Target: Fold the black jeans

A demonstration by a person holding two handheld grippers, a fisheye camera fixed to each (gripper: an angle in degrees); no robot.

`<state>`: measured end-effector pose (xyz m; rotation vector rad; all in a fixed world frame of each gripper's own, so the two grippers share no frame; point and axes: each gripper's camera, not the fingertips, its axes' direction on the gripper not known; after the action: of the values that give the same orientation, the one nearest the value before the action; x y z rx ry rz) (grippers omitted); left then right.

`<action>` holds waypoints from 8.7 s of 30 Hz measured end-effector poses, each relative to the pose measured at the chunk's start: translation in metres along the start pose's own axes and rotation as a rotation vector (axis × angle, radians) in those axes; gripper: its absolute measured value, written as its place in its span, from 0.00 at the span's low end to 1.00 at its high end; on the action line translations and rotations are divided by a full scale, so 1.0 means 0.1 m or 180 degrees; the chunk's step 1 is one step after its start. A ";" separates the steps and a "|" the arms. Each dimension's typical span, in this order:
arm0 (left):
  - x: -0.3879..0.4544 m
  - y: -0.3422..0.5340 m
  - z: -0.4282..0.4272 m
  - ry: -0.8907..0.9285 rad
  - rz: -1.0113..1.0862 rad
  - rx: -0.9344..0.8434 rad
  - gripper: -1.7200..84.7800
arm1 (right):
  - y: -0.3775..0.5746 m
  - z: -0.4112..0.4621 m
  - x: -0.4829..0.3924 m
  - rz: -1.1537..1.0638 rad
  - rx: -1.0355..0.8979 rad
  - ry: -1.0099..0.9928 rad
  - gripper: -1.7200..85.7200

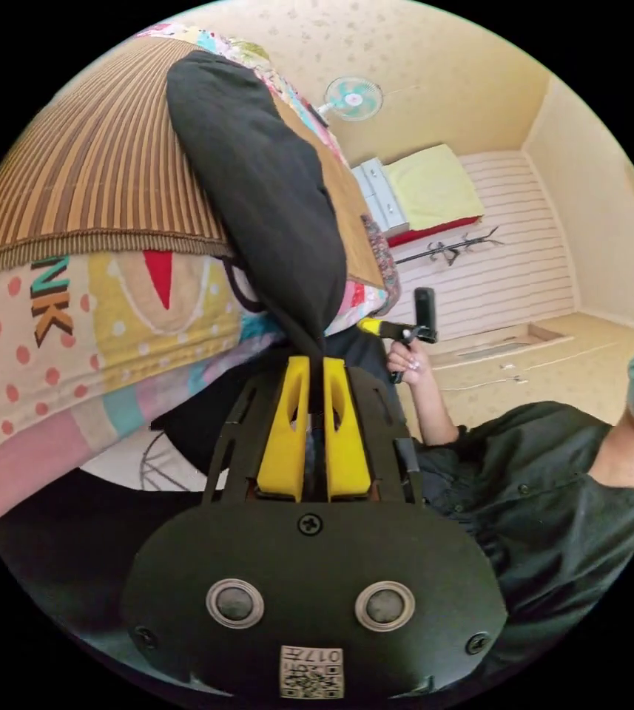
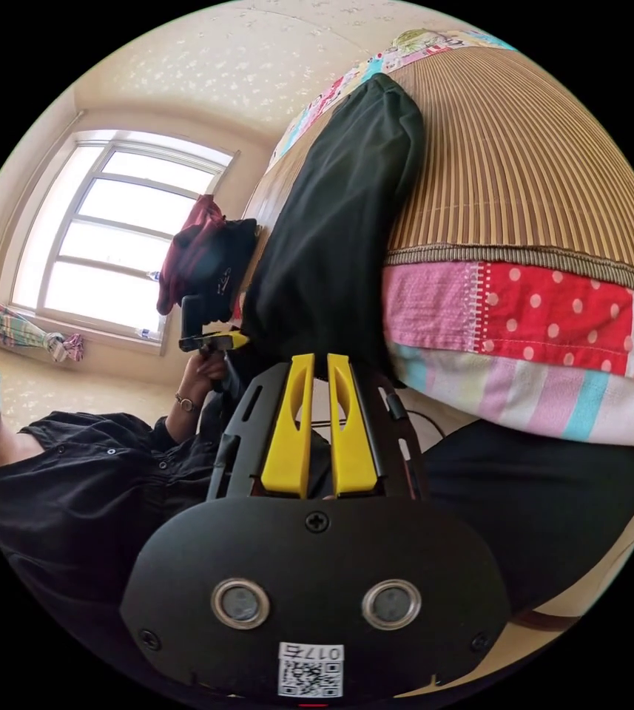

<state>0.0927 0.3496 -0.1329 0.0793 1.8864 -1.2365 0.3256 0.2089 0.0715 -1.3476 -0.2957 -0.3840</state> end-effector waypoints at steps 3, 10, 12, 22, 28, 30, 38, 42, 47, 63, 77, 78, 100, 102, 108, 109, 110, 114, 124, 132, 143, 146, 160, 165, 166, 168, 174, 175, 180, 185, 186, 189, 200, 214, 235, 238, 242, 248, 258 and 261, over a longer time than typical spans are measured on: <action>-0.23 -0.02 -0.14 0.0301 -0.0309 -0.0054 0.05 | -0.04 0.05 0.03 0.0058 -0.0052 0.0011 0.04; 0.28 -0.15 -0.27 -0.3227 -0.0781 -0.0260 0.01 | -0.07 0.07 -0.09 0.0002 -0.0119 0.0148 0.05; 0.39 -0.16 -0.26 -0.3327 -0.0665 -0.0264 0.01 | -0.06 0.08 -0.08 0.0022 -0.0157 0.0239 0.06; 0.29 0.01 -0.29 -0.2049 -0.0521 0.0060 0.13 | -0.13 0.14 -0.21 0.0037 0.0066 0.0535 0.11; 0.49 0.20 -0.45 -0.2159 -0.0310 0.0798 0.15 | -0.19 0.21 -0.37 -0.0064 0.0219 0.0737 0.12; 0.52 0.22 -0.48 -0.2219 -0.0203 0.0977 0.14 | -0.17 0.23 -0.36 -0.0003 0.0321 0.0816 0.12; 0.33 0.14 -0.52 -0.1914 -0.0472 0.0945 0.12 | 0.00 0.15 -0.39 -0.0061 0.0469 0.0641 0.06; 0.64 0.05 -0.65 -0.1824 -0.0401 0.0875 0.04 | 0.07 -0.20 -0.59 -0.0271 0.0781 0.0321 0.04; 1.18 -0.19 -0.83 -0.1631 -0.0085 0.1006 0.02 | -0.04 -0.64 -0.71 -0.0588 0.1068 -0.0303 0.04; 0.78 -0.56 -0.04 -0.1186 0.0393 0.0289 0.18 | -0.26 -0.74 -0.04 0.0504 0.1448 0.0892 0.03; 0.82 -0.12 -0.37 -0.0858 0.0343 0.0341 0.02 | 0.11 -0.77 -0.64 -0.0995 0.0900 0.0107 0.03; 0.86 -0.02 -0.54 -0.0993 0.0306 0.0456 0.02 | 0.23 -0.70 -0.77 -0.1240 0.0768 0.0057 0.03; 0.42 0.14 -0.61 -0.1373 -0.0266 0.0413 0.02 | -2.25 0.14 -0.79 -0.0362 0.0416 0.1743 0.13; 0.41 0.14 -0.61 -0.1350 -0.0275 0.0426 0.02 | -2.43 0.25 -0.72 -0.0263 0.0415 0.1616 0.13; 0.44 0.12 -0.59 -0.1402 -0.0221 0.0395 0.02 | -2.58 0.44 -0.68 0.0186 0.0714 0.2041 0.10; 0.46 0.11 -0.58 -0.1422 -0.0217 0.0380 0.02 | -2.58 0.48 -0.72 0.0208 0.0735 0.2179 0.10; 0.47 0.10 -0.58 -0.1433 -0.0212 0.0371 0.02 | -2.57 0.50 -0.74 0.0215 0.0749 0.2244 0.10; 0.53 0.06 -0.56 -0.1512 -0.0149 0.0288 0.02 | -2.48 0.50 -0.95 0.0169 0.1001 0.2558 0.14; 0.63 -0.01 -0.51 -0.1714 -0.0190 0.0176 0.02 | -2.37 0.73 -0.67 0.0077 0.0819 0.1863 0.10; 0.72 -0.05 -0.60 -0.1741 -0.0290 0.0177 0.02 | -2.32 0.62 -0.76 -0.0044 0.1082 0.1802 0.05; 0.60 -0.01 -0.70 -0.1378 -0.0280 0.0269 0.02 | -1.94 0.43 -0.22 0.0423 0.1224 0.1667 0.06; 0.57 0.05 -0.72 -0.1433 -0.0277 0.0260 0.02 | -1.87 0.22 -0.44 0.0415 0.1401 0.1907 0.09; 0.49 0.01 -0.86 -0.1411 -0.0330 0.0099 0.02 | -4.29 0.84 -0.95 -0.0279 0.0761 0.2531 0.14; 0.44 0.05 -0.94 -0.1343 -0.0372 0.0131 0.02 | -4.82 1.15 -0.63 -0.0012 0.0640 0.2590 0.13; 0.43 0.06 -0.95 -0.1343 -0.0374 0.0134 0.02 | -4.87 1.23 -0.57 -0.0012 0.0616 0.2636 0.13; 0.40 0.07 -0.97 -0.1329 -0.0365 0.0131 0.02 | -4.91 1.34 -0.52 0.0004 0.0573 0.2651 0.12; 0.22 0.09 -1.06 -0.1025 -0.0394 0.0100 0.02 | -4.52 1.15 -0.96 -0.0347 0.1441 0.2806 0.06; 0.22 0.10 -1.08 -0.1018 -0.0354 0.0124 0.02 | -4.40 1.04 -1.04 -0.0381 0.1656 0.2700 0.05; 0.30 0.15 -1.18 -0.1093 -0.0140 0.0317 0.02 | -4.10 0.67 -0.95 -0.0184 0.2272 0.2844 0.05; 0.16 0.18 -1.30 -0.0934 -0.0348 0.0492 0.02 | -4.26 0.56 0.06 0.0737 0.1610 0.2666 0.06; 0.16 0.17 -1.30 -0.0959 -0.0356 0.0470 0.02 | -4.24 0.50 0.14 0.0730 0.1569 0.2485 0.07; 0.18 0.19 -1.31 -0.1166 -0.0370 0.0392 0.03 | -4.13 0.29 -0.03 0.0580 0.1590 0.2260 0.08; 0.18 0.28 -1.30 -0.1211 -0.0342 0.0380 0.08 | -1.60 0.40 -0.85 -0.0589 0.0986 0.1971 0.07; 0.22 0.24 -0.91 -0.1594 -0.0327 0.0271 0.08 | 0.15 0.62 -0.34 0.0216 0.0625 0.0708 0.10; 0.44 0.12 -0.44 -0.1714 -0.0017 0.0003 0.02 | 0.36 0.28 -0.15 -0.0024 0.0408 0.0633 0.03; 0.30 0.09 -0.36 -0.1839 -0.0139 0.0003 0.05 | 0.33 0.28 -0.09 0.0080 0.0403 0.0543 0.03; 0.21 0.03 -0.16 -0.2120 -0.0206 -0.0185 0.10 | 0.36 0.24 0.03 0.0232 0.0477 0.0286 0.03; 0.03 0.01 0.14 -0.2218 -0.0203 -0.0234 0.09 | 0.39 0.25 0.17 0.0381 0.0578 -0.0033 0.03; 0.49 -0.03 -0.24 -0.1594 0.0481 -0.0057 0.02 | 0.32 0.03 -0.11 -0.0027 0.0760 -0.0355 0.03; 0.61 -0.09 -0.37 -0.1748 0.0485 -0.0168 0.02 | 0.24 0.07 -0.29 -0.0267 0.0603 -0.0351 0.03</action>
<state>0.0270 0.3509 -0.1621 -0.1317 1.4049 -0.9795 0.3103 0.2226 0.0392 -1.1744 -0.4700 -0.3431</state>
